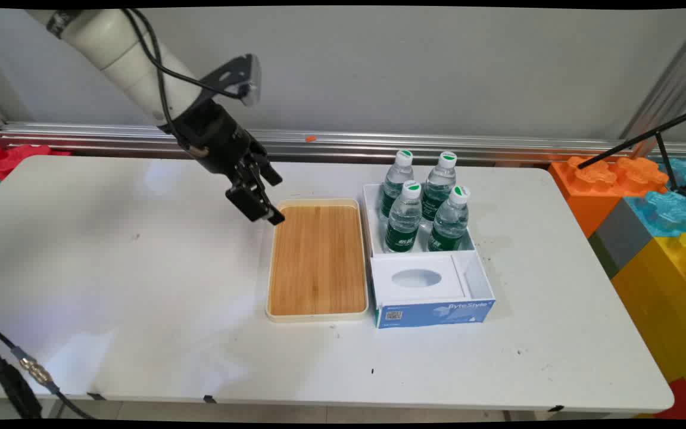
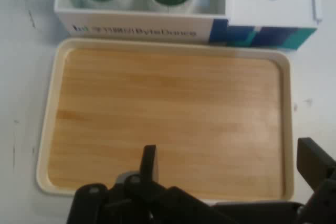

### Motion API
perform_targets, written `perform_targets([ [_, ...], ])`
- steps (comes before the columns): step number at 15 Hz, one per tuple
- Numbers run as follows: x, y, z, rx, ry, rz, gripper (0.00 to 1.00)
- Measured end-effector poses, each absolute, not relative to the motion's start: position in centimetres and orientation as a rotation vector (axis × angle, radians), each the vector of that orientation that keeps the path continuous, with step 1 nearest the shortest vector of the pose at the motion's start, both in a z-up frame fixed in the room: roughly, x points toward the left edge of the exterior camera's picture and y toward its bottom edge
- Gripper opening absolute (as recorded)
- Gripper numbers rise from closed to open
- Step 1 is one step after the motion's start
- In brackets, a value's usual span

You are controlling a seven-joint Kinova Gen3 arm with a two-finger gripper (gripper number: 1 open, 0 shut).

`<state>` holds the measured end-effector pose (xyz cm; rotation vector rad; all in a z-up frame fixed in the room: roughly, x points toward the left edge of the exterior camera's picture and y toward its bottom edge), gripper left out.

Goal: Pick up the green bottle from the white box

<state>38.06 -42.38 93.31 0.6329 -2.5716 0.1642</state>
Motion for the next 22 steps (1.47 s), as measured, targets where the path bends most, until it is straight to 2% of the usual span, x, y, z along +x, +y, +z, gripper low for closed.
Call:
perform_targets([
  [8, 41.3, -48.8, 90.7, 0.539, -2.371, 0.250, 1.00],
  [15, 41.6, -53.9, 87.9, 0.440, -2.272, 0.236, 1.00],
  [22, 38.8, -58.2, 82.2, 0.306, -2.205, 0.163, 1.00],
])
